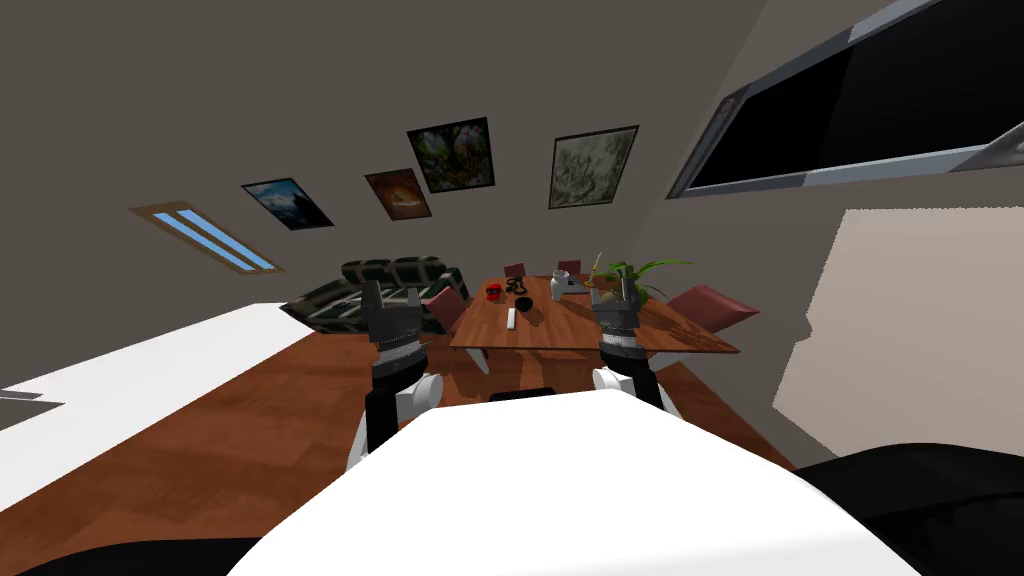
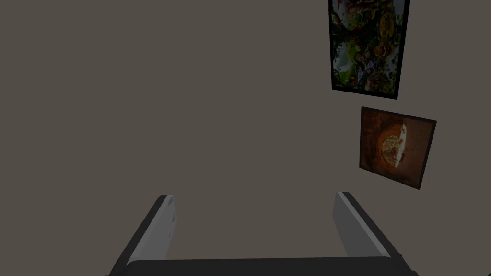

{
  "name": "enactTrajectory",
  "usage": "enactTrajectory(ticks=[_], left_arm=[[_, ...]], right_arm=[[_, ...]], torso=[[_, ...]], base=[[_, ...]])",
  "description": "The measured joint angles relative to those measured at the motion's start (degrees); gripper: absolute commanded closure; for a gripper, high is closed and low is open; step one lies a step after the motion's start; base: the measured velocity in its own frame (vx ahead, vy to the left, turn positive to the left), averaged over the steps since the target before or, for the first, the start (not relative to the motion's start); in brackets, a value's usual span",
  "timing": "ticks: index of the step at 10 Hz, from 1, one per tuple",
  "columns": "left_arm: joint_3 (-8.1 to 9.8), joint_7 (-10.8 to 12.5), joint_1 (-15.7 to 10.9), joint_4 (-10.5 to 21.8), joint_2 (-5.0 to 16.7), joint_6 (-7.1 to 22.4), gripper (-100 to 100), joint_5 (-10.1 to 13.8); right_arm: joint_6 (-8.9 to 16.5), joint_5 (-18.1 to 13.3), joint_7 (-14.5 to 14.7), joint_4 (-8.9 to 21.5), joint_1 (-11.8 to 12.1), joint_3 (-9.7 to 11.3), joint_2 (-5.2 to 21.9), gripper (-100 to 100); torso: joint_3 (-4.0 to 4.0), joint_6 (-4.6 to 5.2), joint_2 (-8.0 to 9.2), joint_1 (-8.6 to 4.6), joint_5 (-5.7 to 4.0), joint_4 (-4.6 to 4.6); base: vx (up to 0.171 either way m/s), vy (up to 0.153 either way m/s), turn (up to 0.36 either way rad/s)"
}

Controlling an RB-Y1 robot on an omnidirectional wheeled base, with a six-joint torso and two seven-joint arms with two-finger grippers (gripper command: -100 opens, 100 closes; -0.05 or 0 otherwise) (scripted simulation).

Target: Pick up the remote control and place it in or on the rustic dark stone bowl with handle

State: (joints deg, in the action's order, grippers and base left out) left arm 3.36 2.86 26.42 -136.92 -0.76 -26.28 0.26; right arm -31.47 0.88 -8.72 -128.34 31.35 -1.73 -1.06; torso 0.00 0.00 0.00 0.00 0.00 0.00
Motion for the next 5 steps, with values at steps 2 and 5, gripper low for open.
enactTrajectory(ticks=[2,5], left_arm=[[0.00,0.0,0.0,0.0,0.0,0.0,0,0.0],[-0.01,0.0,0.0,0.0,0.0,0.0,0,0.0]], right_arm=[[-1.2,-1.5,0.0,0.0,-0.6,1.4,2.6,-100],[-2.5,-4.5,0.0,-0.2,-1.9,3.7,7.2,-100]], torso=[[0.24,-0.02,0.43,-0.08,-0.01,0.09],[0.38,-0.02,0.65,0.06,0.01,0.15]], base=[[-0.145,-0.021,0.215],[-0.171,0.014,0.266]])
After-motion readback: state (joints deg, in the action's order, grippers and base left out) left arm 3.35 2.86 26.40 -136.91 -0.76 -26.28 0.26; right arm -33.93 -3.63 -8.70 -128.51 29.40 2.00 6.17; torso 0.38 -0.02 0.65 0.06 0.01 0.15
